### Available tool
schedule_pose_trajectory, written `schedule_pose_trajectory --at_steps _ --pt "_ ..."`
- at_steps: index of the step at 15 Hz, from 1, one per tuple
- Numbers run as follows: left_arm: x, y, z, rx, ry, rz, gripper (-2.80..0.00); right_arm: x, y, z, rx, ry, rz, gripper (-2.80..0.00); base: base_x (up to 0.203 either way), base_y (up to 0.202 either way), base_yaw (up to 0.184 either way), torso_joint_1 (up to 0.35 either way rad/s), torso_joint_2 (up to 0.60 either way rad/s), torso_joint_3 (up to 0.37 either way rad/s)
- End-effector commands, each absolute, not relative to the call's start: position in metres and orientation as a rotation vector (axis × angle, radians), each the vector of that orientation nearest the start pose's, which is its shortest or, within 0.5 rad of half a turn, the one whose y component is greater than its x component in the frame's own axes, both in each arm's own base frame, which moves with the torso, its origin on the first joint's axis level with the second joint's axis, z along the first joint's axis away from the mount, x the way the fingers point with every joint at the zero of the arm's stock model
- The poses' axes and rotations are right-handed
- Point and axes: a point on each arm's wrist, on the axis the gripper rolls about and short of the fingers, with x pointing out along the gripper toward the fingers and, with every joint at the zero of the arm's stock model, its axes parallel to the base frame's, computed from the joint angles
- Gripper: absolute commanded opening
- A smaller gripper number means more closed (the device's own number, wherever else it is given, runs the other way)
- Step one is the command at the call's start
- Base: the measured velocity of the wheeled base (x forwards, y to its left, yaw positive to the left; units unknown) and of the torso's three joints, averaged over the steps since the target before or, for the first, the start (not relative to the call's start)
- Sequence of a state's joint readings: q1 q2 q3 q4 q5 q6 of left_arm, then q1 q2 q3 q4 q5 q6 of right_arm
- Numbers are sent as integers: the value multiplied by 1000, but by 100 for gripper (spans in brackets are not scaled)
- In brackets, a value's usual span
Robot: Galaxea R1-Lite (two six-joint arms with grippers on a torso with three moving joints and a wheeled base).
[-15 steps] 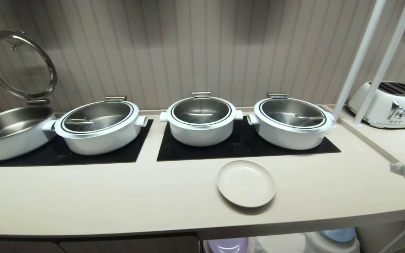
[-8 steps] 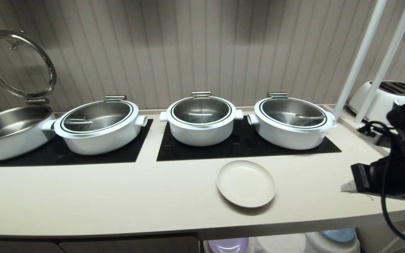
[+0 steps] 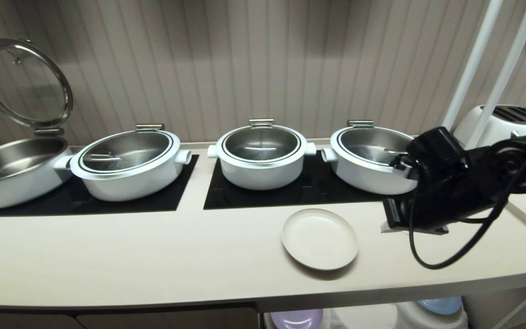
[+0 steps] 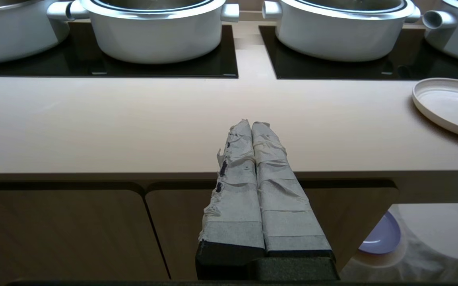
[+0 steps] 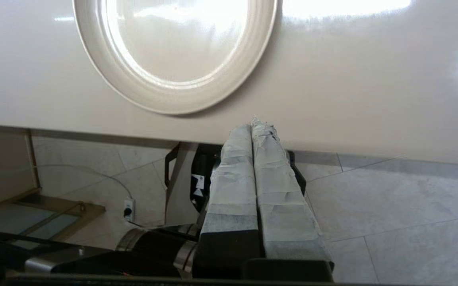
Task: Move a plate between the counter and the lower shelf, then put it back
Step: Pick up the plate
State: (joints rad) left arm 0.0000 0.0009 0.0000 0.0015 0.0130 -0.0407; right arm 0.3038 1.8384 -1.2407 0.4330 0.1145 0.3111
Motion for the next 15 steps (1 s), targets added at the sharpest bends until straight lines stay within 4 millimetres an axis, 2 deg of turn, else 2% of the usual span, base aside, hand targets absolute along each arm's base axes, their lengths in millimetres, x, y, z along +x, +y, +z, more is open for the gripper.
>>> schedule_pose_trajectory --at_steps 1,3,5,8,15 --pt "-23 0 75 -41 3 14 -280 325 105 164 185 1114 205 -280 0 0 0 0 0 0" --pt "-23 0 75 -41 3 14 -280 339 109 167 183 1143 194 -280 0 0 0 0 0 0" --pt "-23 0 75 -41 3 14 -280 348 112 158 165 1183 189 -280 0 0 0 0 0 0" --pt "-23 0 75 -41 3 14 -280 355 115 140 140 1231 190 -280 0 0 0 0 0 0" --pt "-23 0 75 -41 3 14 -280 362 117 118 129 1278 180 -280 0 0 0 0 0 0"
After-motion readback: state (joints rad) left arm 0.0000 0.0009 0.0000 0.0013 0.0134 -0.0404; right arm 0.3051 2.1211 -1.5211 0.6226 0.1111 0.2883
